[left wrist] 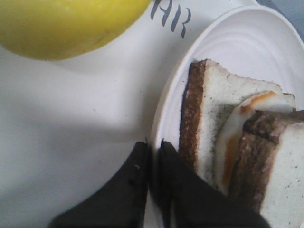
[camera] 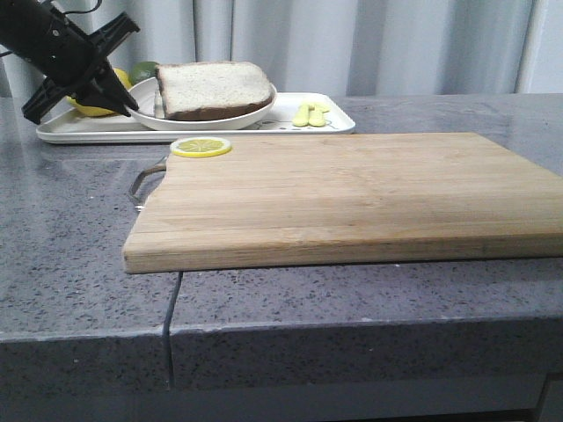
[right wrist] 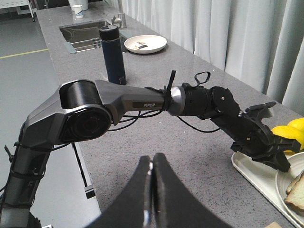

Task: Place bread and move sandwich to tray
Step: 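Carry the plate with the sandwich onto the white tray, then open the left gripper and withdraw it from the tray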

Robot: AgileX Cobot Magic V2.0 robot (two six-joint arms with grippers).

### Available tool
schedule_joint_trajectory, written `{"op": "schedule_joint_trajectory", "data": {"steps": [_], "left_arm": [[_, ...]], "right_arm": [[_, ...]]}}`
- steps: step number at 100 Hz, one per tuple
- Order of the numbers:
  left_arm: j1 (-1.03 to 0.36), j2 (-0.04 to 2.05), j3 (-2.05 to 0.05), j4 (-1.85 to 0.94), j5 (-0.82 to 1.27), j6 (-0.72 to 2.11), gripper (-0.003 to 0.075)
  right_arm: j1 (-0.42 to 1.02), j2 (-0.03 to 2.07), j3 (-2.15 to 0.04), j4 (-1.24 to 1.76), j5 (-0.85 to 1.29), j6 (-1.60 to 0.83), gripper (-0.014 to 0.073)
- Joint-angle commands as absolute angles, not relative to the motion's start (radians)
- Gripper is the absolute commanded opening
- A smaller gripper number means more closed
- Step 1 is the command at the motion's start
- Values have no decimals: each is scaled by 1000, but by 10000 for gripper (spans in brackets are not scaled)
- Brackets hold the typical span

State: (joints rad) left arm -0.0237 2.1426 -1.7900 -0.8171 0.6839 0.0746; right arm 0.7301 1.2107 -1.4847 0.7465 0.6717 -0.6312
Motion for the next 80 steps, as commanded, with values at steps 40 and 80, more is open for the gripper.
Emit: {"op": "schedule_joint_trajectory", "data": {"steps": [40, 80], "left_arm": [[-30, 1953, -1830, -793, 670, 69, 72], [-30, 1544, -1619, -628, 643, 151, -20]], "right_arm": [[726, 1103, -1450, 618, 588, -626, -61], [725, 833, -1023, 375, 363, -406, -60]]}}
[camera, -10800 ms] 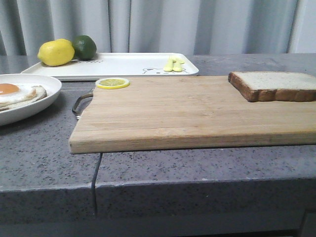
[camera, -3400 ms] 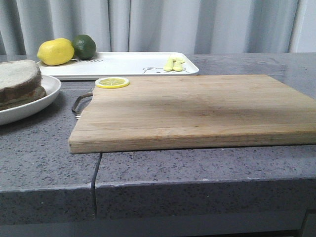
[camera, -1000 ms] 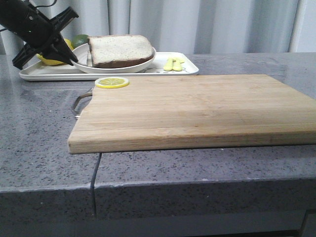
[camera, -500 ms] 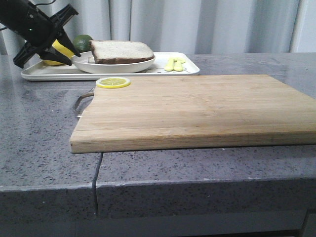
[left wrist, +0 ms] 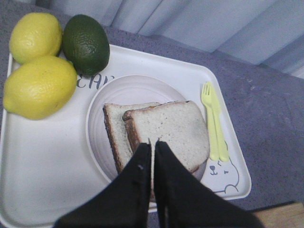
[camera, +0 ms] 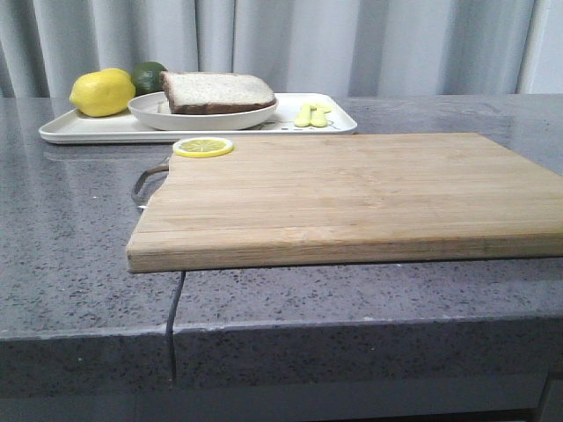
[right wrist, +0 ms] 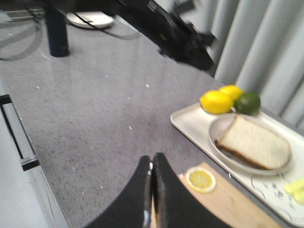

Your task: Place bread and move sandwich to tray

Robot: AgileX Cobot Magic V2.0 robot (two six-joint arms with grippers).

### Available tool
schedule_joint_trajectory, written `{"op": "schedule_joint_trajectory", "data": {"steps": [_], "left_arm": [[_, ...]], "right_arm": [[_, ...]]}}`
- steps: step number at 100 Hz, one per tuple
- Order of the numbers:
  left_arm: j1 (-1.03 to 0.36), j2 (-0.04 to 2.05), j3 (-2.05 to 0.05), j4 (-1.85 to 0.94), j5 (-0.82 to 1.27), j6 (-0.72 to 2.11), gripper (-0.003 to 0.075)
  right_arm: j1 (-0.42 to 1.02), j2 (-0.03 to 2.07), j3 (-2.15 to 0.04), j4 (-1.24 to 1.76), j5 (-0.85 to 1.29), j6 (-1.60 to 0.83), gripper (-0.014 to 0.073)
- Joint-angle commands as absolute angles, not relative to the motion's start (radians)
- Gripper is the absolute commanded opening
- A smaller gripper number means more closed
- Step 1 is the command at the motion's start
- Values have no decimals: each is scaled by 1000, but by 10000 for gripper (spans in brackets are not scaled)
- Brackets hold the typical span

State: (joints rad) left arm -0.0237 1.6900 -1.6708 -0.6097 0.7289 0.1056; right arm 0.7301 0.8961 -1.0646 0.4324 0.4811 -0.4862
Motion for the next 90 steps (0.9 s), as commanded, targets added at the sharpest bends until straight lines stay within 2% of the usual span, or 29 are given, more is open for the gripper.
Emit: {"op": "schedule_joint_trajectory", "data": {"steps": [1, 25, 54, 73, 90], "left_arm": [[-30, 1522, -1598, -626, 635, 156, -20], [-30, 1139, -1203, -624, 502, 251, -20], [-30, 648, -785, -570, 451, 252, -20], [-30, 298, -587, -561, 470, 250, -20], [-30, 80, -476, -560, 506, 202, -20]], "right_arm": [[725, 829, -1017, 364, 362, -399, -60], [653, 696, -847, 218, 383, -213, -60], [606, 558, -709, 178, 375, -207, -60], [606, 440, -597, 177, 309, -207, -60], [606, 332, -492, 175, 263, -207, -60]]}}
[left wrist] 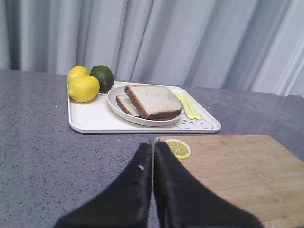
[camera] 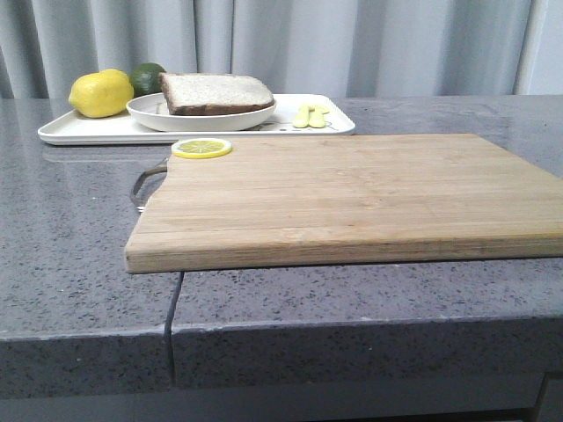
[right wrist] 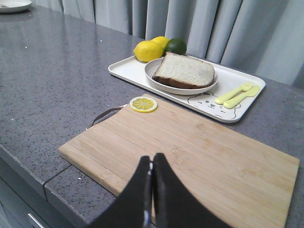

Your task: Place bread and move sandwich to tray

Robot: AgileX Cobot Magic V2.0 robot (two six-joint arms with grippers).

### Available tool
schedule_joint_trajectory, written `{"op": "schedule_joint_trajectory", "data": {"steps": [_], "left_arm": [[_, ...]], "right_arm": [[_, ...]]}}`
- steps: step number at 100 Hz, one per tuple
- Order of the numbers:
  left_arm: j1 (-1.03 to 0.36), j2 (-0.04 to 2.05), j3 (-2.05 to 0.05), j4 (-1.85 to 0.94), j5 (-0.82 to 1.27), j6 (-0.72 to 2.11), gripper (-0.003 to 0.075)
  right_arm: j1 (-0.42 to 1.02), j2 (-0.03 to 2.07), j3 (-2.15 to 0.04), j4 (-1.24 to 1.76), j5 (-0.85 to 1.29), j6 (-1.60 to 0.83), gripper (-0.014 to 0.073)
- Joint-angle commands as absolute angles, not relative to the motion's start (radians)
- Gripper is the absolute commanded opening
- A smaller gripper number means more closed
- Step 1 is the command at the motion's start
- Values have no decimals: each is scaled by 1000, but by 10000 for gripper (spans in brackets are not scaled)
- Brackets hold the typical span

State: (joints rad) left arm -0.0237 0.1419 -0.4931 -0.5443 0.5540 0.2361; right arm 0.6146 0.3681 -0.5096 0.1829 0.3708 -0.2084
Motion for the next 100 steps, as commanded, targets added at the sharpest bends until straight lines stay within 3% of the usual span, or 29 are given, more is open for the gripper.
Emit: {"op": "schedule_joint_trajectory", "data": {"steps": [1, 45, 100], "left_arm": [[-30, 74, -472, -558, 506, 197, -20], [-30, 35, -350, -551, 518, 195, -20], [-30, 35, -346, -551, 520, 195, -20]], "right_arm": [[606, 324, -488, 175, 262, -207, -60], [606, 109, -236, 112, 89, -207, -60], [606, 104, -232, 113, 35, -207, -60]]}}
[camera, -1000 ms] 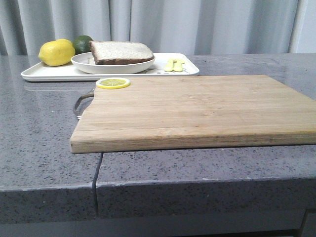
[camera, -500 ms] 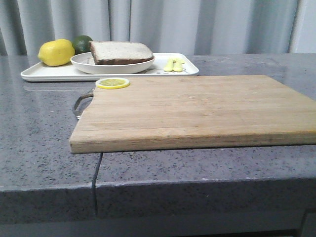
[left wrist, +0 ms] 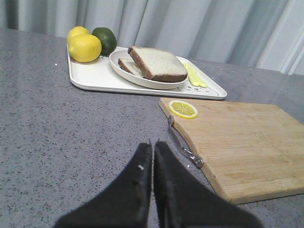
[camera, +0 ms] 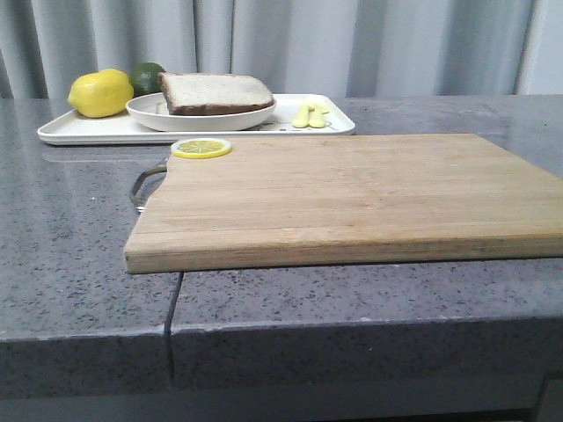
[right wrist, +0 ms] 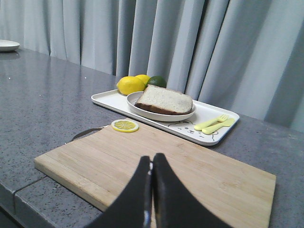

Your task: Place bread and move sandwich to tray

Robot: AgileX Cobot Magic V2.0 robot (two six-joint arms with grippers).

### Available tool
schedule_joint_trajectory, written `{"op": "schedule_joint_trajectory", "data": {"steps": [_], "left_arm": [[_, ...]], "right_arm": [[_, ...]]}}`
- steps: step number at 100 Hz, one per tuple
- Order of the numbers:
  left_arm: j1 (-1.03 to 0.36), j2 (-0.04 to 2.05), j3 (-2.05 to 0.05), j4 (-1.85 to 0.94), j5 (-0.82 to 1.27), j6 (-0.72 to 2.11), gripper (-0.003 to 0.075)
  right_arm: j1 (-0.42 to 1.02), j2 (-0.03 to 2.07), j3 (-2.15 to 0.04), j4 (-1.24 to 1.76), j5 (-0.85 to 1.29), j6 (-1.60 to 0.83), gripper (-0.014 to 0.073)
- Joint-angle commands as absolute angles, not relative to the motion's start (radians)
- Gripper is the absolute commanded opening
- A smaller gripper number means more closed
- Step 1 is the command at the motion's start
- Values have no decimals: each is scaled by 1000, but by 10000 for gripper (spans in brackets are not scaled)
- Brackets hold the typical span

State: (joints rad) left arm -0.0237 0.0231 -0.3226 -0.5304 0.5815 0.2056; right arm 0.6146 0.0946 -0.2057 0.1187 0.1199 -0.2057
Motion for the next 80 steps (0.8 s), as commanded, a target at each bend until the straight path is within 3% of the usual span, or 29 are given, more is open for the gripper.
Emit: {"op": "schedule_joint_trajectory", "data": {"steps": [1, 20, 65, 80], "left_arm": [[-30, 35, -346, -551, 520, 195, -20], [-30, 35, -333, -479, 504, 181, -20], [-30, 31, -24, -176, -76, 173, -20], [-30, -18, 15, -124, -20, 135, -20]], "right_arm": [[606, 104, -232, 113, 35, -207, -60], [606, 104, -232, 113, 35, -207, -60], [606, 104, -232, 113, 35, -207, -60], [606, 104, -232, 113, 35, -207, -60]]}}
